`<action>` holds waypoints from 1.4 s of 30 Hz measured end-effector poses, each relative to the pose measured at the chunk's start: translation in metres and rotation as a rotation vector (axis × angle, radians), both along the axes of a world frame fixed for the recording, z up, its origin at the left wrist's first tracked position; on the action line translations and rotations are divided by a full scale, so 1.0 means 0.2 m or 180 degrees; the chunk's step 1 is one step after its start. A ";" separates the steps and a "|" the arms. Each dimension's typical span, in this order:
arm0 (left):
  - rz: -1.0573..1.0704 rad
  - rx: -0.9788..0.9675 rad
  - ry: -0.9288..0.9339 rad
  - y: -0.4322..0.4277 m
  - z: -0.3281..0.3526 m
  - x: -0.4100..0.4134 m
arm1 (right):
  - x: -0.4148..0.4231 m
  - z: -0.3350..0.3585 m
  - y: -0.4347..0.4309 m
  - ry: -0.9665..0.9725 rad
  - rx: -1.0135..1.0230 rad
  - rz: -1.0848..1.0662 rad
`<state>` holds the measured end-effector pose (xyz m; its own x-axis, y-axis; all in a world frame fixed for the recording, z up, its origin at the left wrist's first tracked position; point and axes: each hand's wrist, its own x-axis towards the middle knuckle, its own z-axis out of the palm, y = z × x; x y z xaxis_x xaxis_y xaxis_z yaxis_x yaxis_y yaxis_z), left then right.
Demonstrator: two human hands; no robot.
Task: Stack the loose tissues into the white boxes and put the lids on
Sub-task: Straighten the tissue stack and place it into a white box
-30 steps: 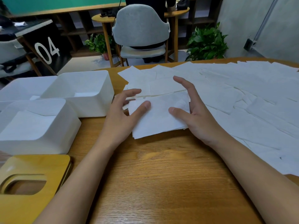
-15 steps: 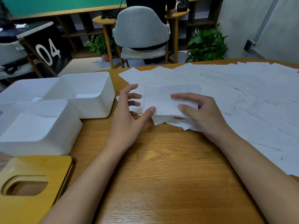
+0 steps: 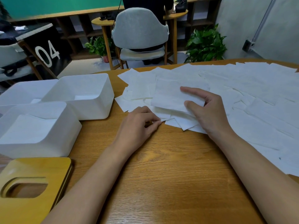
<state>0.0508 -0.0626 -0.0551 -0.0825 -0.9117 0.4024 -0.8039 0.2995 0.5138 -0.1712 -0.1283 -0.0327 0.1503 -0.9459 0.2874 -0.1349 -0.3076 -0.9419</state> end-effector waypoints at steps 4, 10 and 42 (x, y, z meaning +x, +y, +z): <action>-0.0089 -0.0131 -0.0281 0.03 0.03 0.00 | 0.01 -0.01 0.00 0.0129 -0.0054 0.0078; -0.0169 -0.0334 0.0221 0.07 0.09 -0.01 | 0.02 -0.03 -0.01 0.0375 -0.0098 0.0334; 0.0089 0.0109 0.0854 0.11 0.17 0.05 | 0.04 0.03 0.06 0.0218 0.0280 0.0667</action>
